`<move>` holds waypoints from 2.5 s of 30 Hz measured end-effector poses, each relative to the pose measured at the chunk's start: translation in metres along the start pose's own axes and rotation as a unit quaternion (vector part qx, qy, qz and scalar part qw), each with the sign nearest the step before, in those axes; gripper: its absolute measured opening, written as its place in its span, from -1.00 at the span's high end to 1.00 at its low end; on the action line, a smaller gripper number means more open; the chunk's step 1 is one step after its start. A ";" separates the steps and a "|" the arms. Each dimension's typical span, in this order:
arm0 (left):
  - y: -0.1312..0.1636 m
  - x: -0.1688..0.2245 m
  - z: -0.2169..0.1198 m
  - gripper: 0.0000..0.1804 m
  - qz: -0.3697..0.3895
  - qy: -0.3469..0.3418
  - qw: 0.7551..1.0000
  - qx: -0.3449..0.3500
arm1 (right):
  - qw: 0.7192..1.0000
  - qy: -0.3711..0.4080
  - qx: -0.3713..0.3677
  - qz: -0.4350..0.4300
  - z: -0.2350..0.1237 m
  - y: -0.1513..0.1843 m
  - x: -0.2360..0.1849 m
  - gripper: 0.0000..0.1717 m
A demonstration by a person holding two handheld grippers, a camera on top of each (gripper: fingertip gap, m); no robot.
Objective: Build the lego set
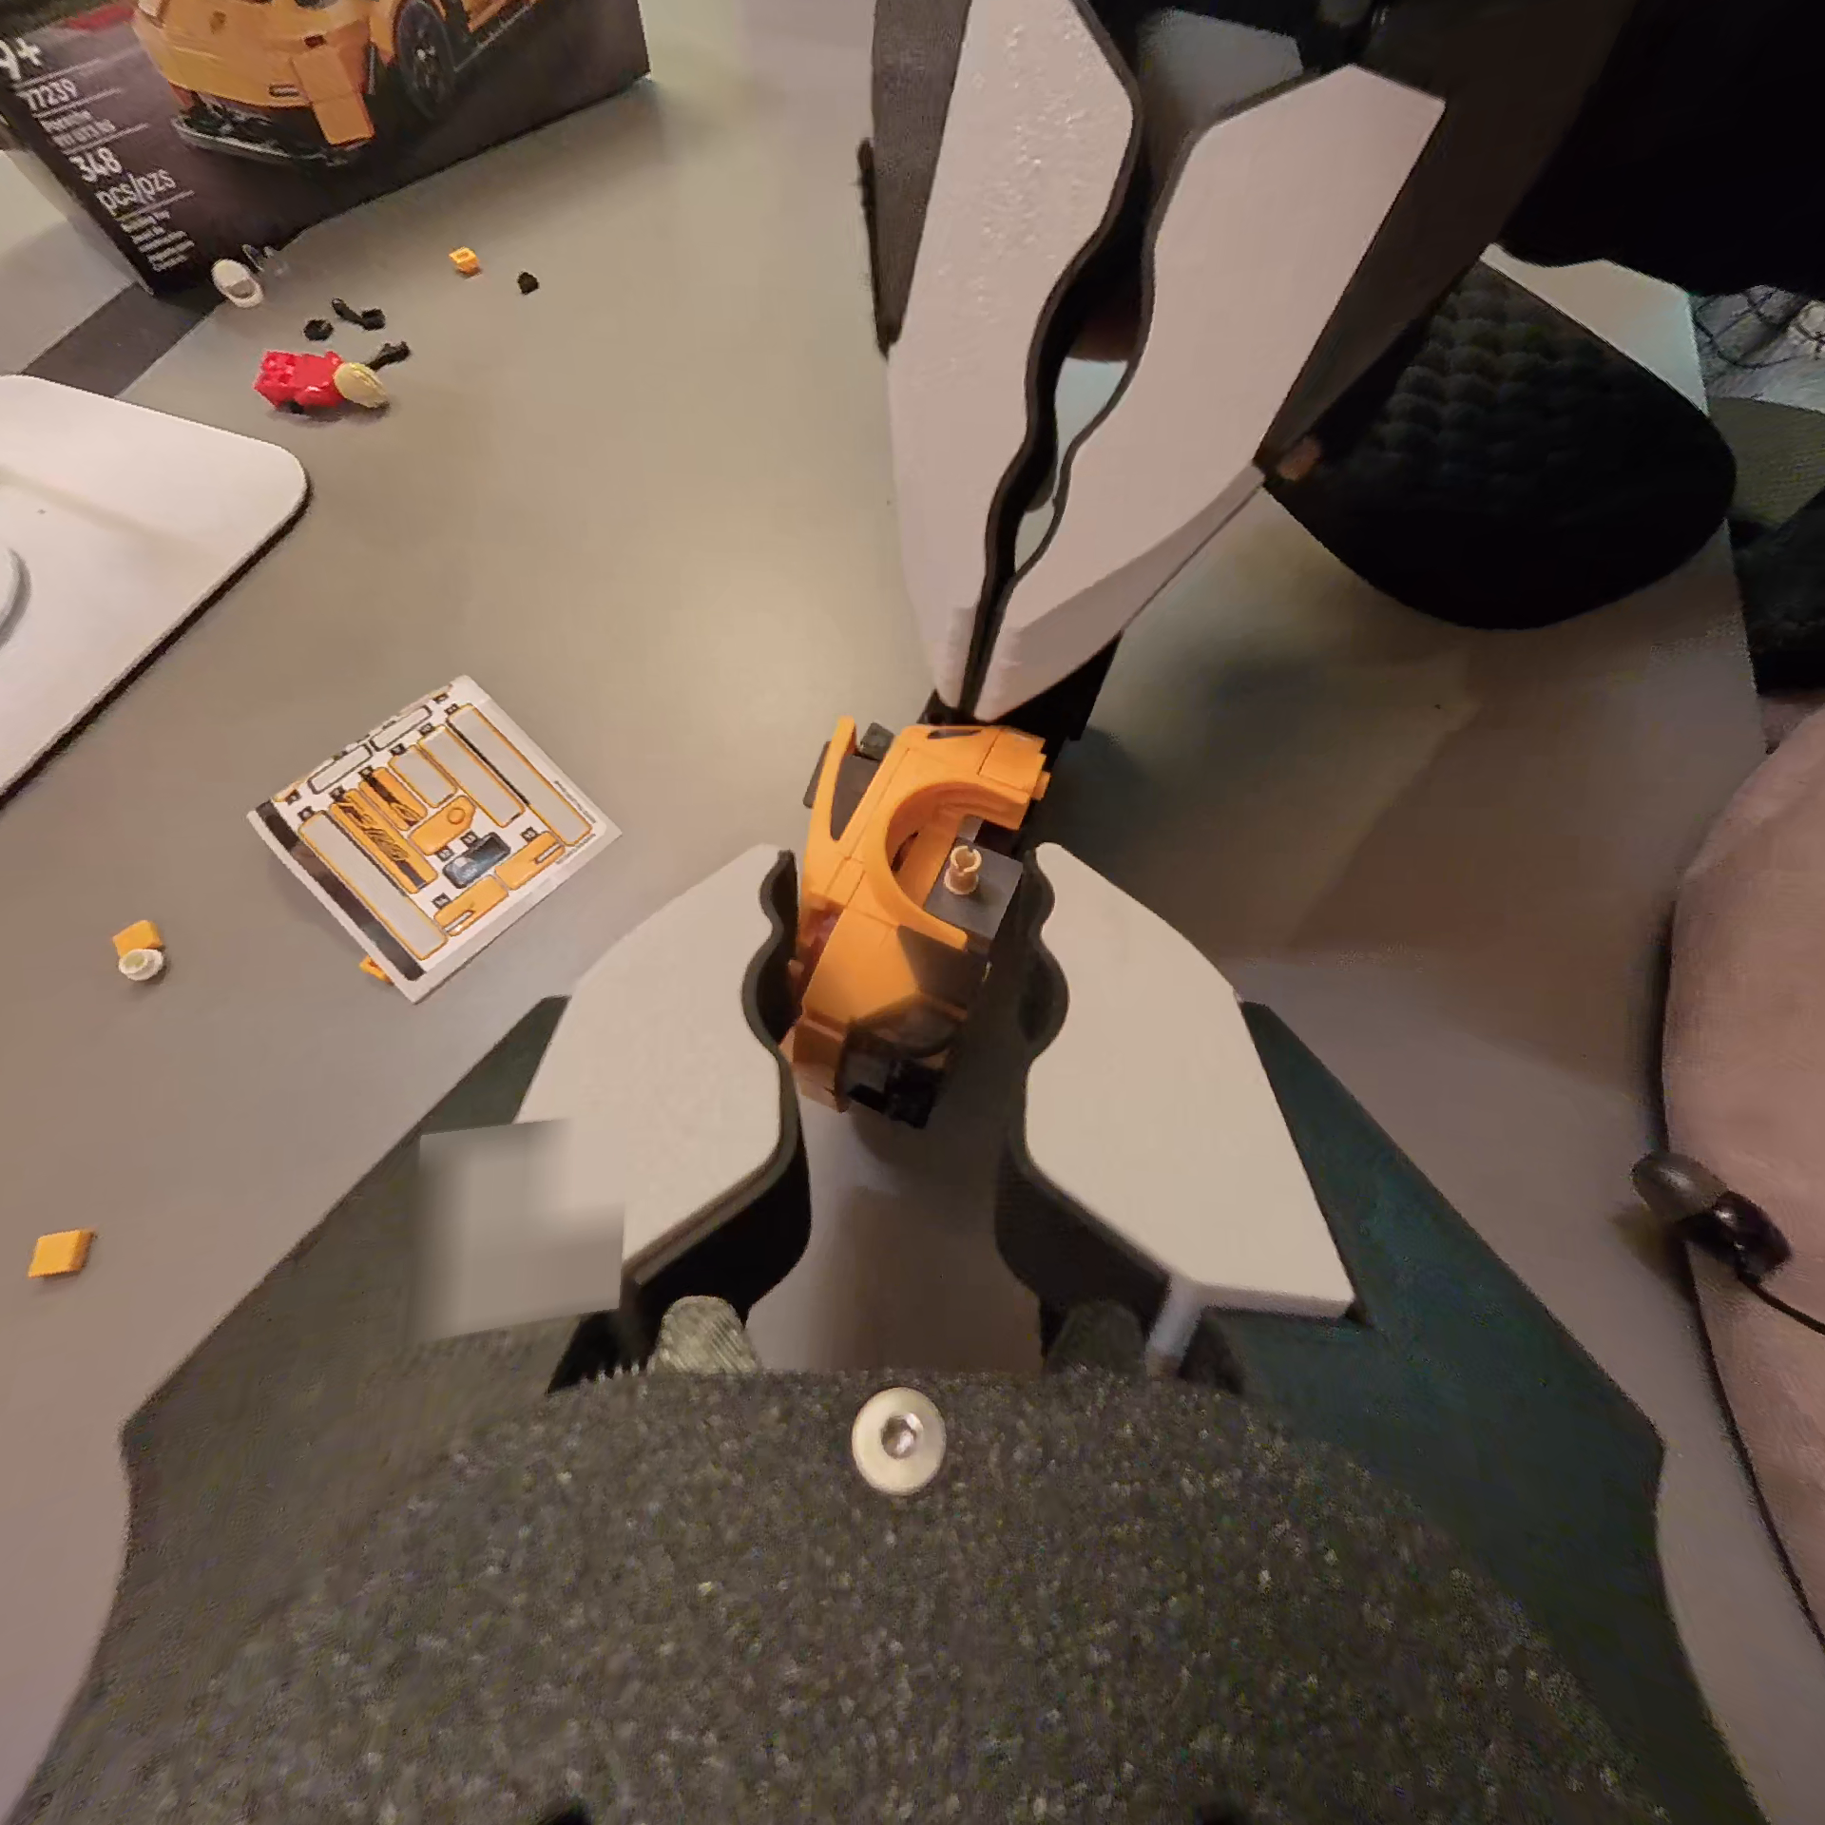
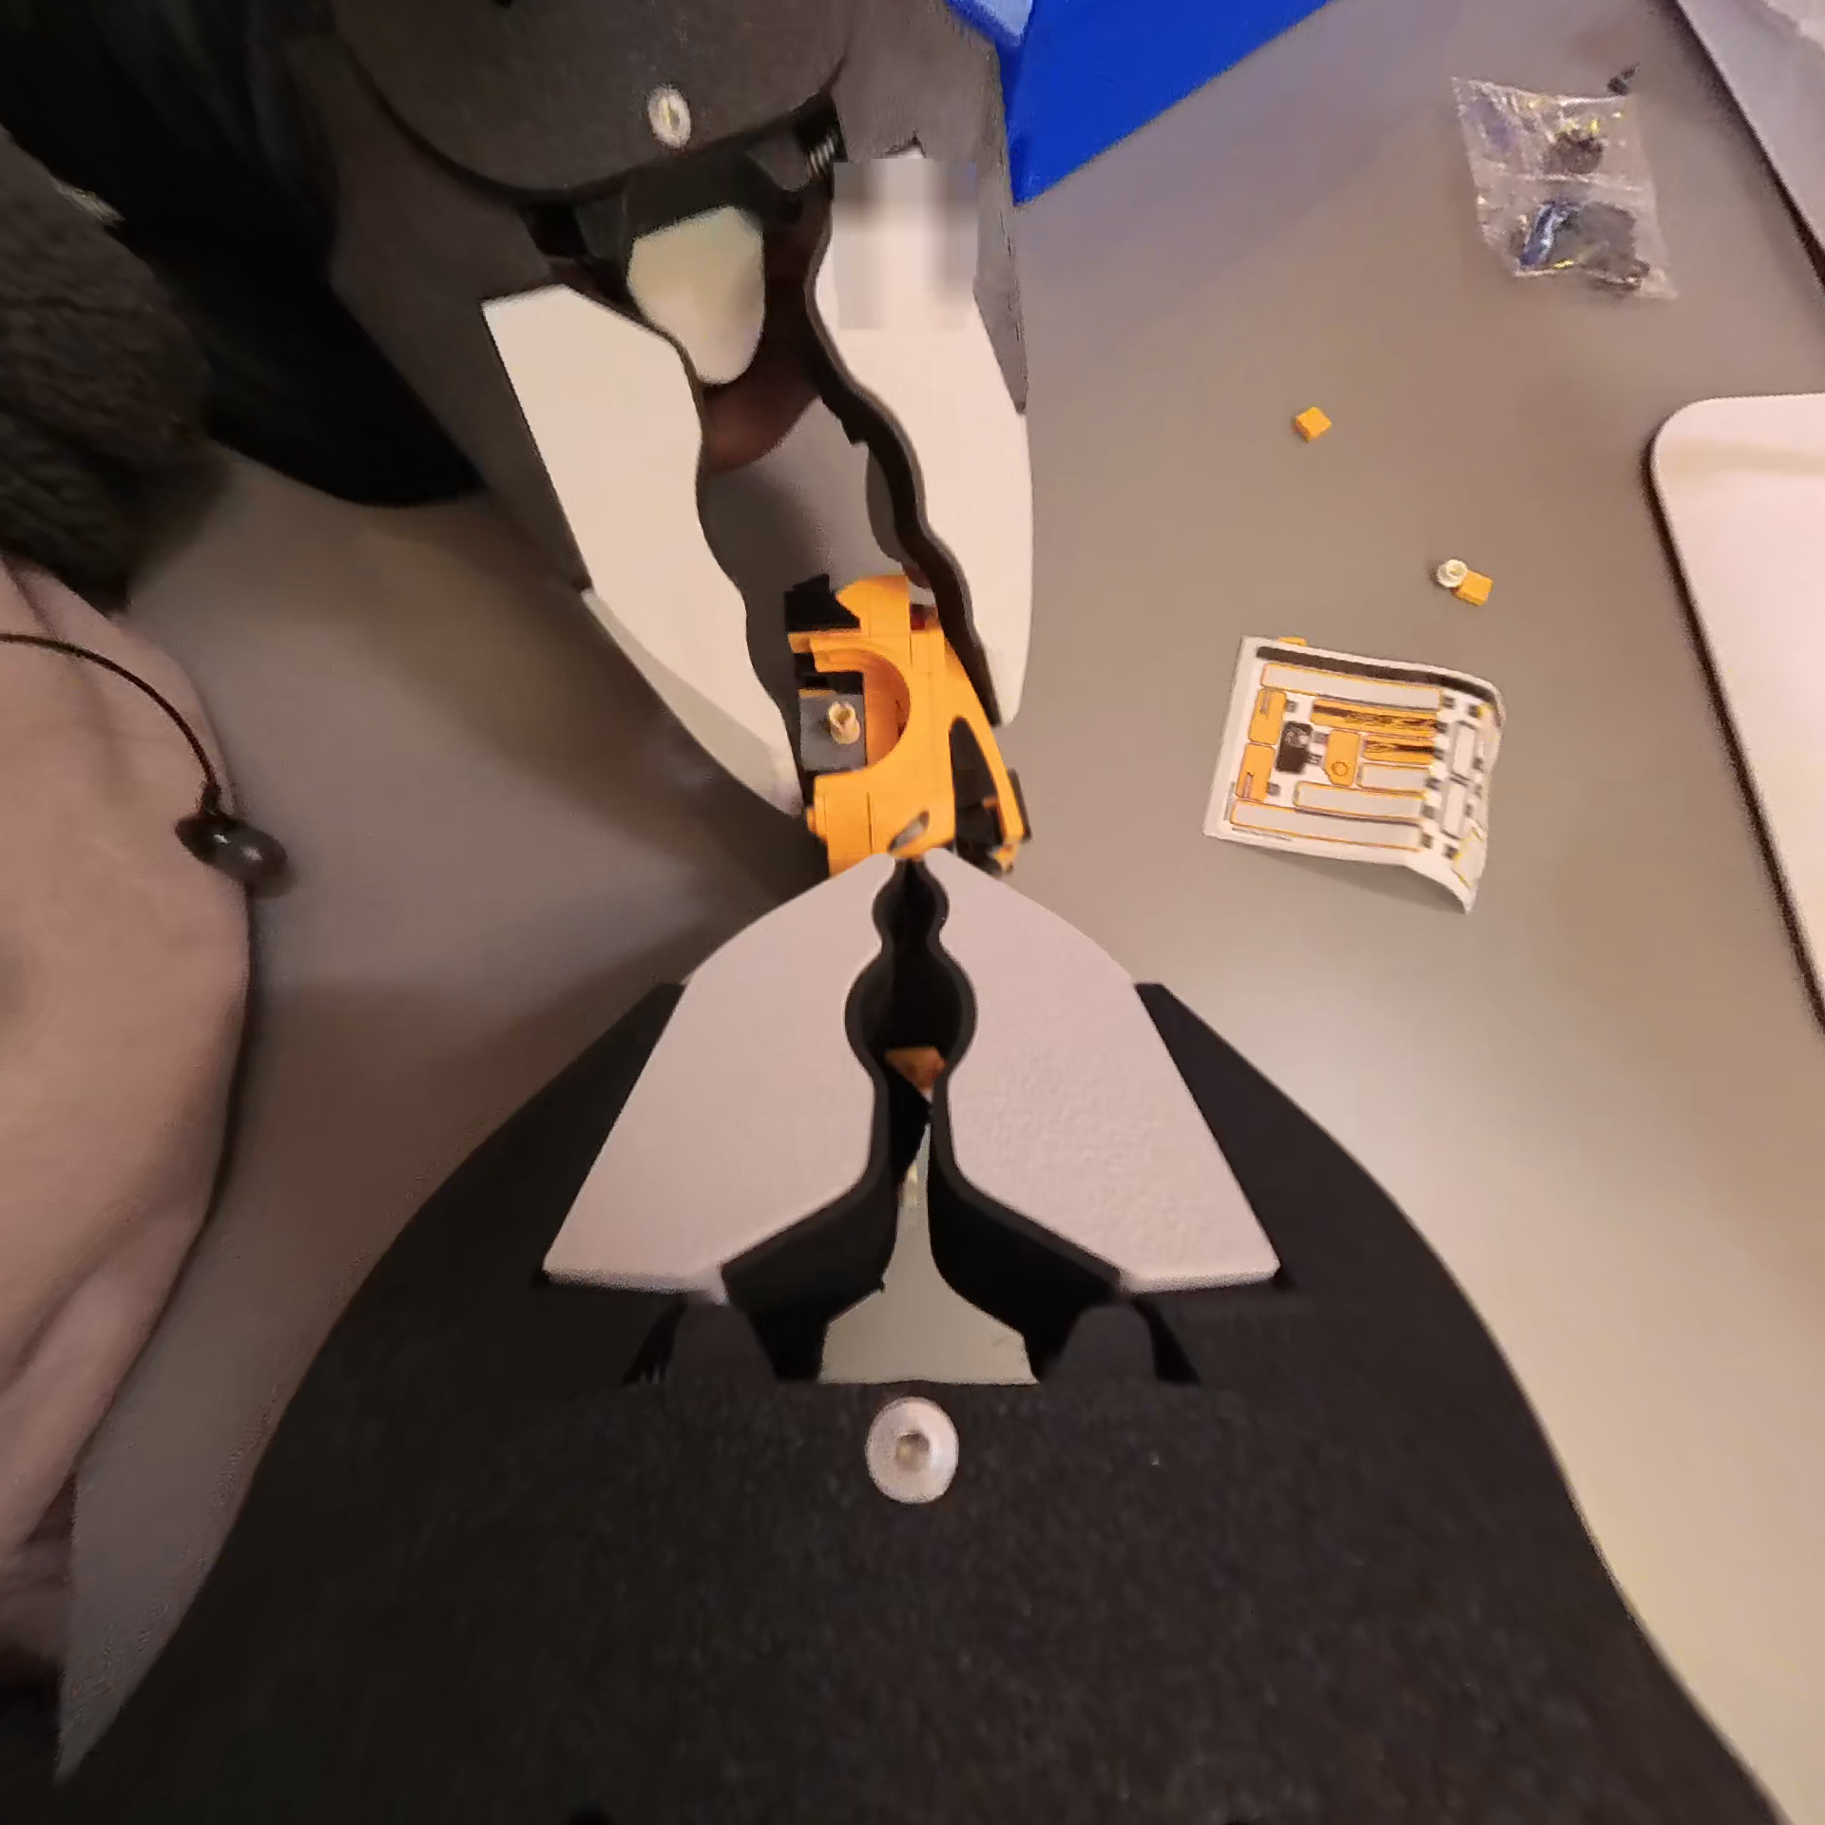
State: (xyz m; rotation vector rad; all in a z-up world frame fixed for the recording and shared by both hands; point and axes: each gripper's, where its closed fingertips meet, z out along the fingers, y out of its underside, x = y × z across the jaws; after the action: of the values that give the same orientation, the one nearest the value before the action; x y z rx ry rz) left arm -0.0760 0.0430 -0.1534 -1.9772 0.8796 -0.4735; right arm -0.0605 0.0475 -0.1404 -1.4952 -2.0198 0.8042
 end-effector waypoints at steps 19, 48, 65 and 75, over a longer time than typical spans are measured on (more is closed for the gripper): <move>-0.006 -0.113 0.007 0.34 -0.236 -0.016 0.970 -0.050 | 0.958 0.072 0.206 0.187 -0.027 0.030 0.104 1.00; -0.065 -0.106 0.032 1.00 -0.299 0.103 0.940 0.126 | 0.937 0.087 0.283 0.187 -0.050 0.019 0.100 1.00; -0.099 -0.056 0.011 1.00 -0.252 0.190 0.925 0.211 | 0.912 -0.061 0.353 0.199 -0.062 -0.007 0.068 1.00; -0.111 -0.030 0.016 0.76 -0.216 0.226 0.924 0.221 | 0.849 -0.172 0.422 0.267 -0.087 -0.018 0.066 1.00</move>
State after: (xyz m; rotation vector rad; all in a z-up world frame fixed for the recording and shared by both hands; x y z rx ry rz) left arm -0.0420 0.1134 -0.0672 -1.6497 0.5246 -1.3055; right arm -0.0299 0.1214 -0.0638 -1.3931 -1.0987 1.9875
